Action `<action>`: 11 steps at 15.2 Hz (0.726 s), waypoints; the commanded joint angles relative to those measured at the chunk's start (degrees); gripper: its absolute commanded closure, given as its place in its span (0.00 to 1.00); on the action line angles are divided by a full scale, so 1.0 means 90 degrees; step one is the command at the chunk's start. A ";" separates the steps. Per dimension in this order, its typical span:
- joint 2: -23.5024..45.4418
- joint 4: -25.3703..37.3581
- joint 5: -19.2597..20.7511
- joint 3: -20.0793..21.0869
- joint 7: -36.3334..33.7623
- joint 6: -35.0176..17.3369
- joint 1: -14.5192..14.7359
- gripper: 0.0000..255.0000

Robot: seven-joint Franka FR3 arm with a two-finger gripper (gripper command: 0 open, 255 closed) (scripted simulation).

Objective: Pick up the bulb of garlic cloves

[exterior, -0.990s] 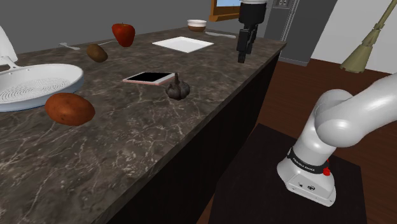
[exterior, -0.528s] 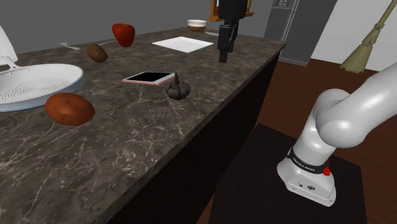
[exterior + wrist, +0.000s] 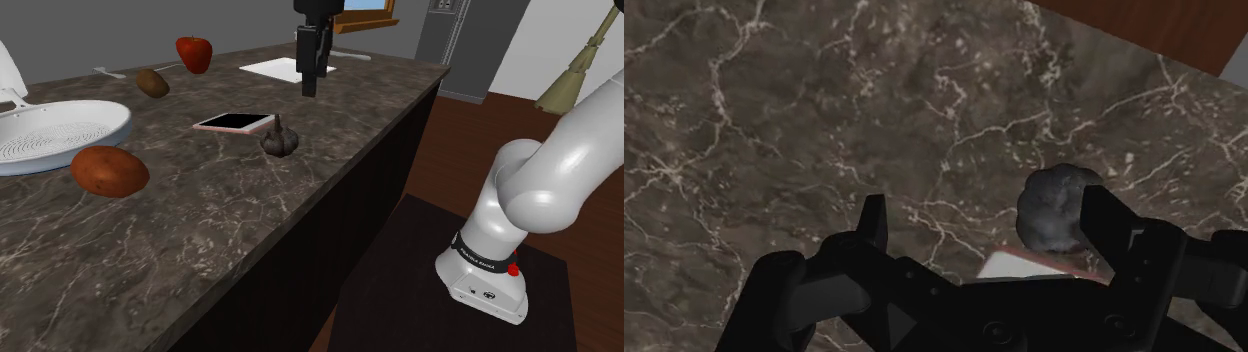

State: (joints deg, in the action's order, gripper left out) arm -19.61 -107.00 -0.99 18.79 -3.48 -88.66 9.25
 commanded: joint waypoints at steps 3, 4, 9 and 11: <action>0.0708 0.0745 0.0160 0.0448 -0.0259 -0.0016 0.0174 0.00; 0.0892 0.0961 0.0222 0.0559 -0.0326 0.0011 0.0222 0.00; 0.1106 0.0965 0.0303 0.0717 -0.0432 -0.0207 0.0313 0.00; 0.1058 0.0743 0.0284 0.0711 -0.0430 -0.0385 0.0315 0.00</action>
State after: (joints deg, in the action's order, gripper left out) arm -9.87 -99.46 1.65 25.19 -7.33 -91.45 12.05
